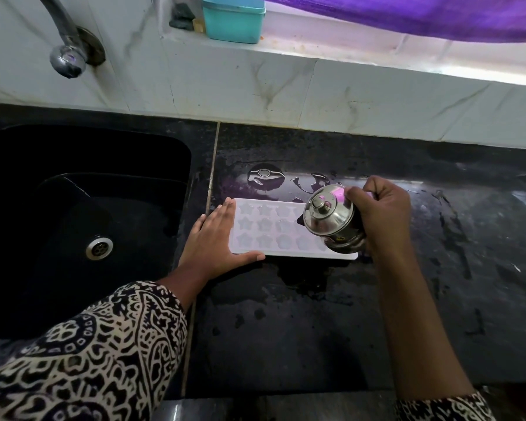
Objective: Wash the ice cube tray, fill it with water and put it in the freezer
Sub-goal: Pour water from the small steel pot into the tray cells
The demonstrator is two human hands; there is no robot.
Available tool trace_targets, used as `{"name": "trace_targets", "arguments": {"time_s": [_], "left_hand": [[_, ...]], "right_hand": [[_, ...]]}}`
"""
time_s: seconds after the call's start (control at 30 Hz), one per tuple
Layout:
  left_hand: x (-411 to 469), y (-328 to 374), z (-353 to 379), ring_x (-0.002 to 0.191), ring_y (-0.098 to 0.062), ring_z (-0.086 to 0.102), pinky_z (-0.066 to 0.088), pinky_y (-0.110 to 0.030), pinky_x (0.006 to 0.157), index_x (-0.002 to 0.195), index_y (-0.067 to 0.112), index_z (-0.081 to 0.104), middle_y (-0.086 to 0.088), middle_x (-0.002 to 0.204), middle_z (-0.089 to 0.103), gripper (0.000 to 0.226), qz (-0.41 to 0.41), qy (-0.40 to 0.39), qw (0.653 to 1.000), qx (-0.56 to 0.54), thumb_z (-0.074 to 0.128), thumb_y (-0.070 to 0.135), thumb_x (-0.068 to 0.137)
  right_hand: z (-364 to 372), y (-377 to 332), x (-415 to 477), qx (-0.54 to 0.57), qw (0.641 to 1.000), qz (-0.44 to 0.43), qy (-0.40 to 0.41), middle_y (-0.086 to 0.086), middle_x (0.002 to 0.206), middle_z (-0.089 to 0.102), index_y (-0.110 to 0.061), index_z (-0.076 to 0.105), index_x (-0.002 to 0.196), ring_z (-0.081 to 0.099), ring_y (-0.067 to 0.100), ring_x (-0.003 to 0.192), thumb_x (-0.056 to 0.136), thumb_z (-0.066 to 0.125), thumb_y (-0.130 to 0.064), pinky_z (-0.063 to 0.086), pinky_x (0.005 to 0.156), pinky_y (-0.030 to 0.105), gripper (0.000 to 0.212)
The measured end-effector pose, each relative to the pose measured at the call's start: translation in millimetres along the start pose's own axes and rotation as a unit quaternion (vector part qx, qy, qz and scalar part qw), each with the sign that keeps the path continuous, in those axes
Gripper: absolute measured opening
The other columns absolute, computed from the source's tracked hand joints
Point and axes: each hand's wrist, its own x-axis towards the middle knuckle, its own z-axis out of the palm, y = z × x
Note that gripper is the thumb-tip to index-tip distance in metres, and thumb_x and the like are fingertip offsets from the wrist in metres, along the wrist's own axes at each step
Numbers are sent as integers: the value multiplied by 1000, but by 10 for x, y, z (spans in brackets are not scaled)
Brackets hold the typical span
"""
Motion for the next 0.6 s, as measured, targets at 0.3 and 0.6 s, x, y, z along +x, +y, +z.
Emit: {"name": "trace_targets", "arguments": {"time_s": [0.3,0.6], "left_hand": [[3,-4,8,149,-11,11,5,-37,119,155,23,-3,5,164,4,130,0,3,1000,0,23,101,55],[0,-7,11,149,-11,11,6,-37,119,155,23,-3,5,164,5,131,-1,5,1000,1,22,102,54]], "right_hand": [[-11,-57,8,-21,1000,-6,-1,12,58,41,-17,40,55,37,20,57,74,65,-6,38,56,33,34],[-38,-97,8,-17,1000,-10,-1,11,61,40,-17,40,56,36,19,59,73,64,-11,37,59,33,30]]}}
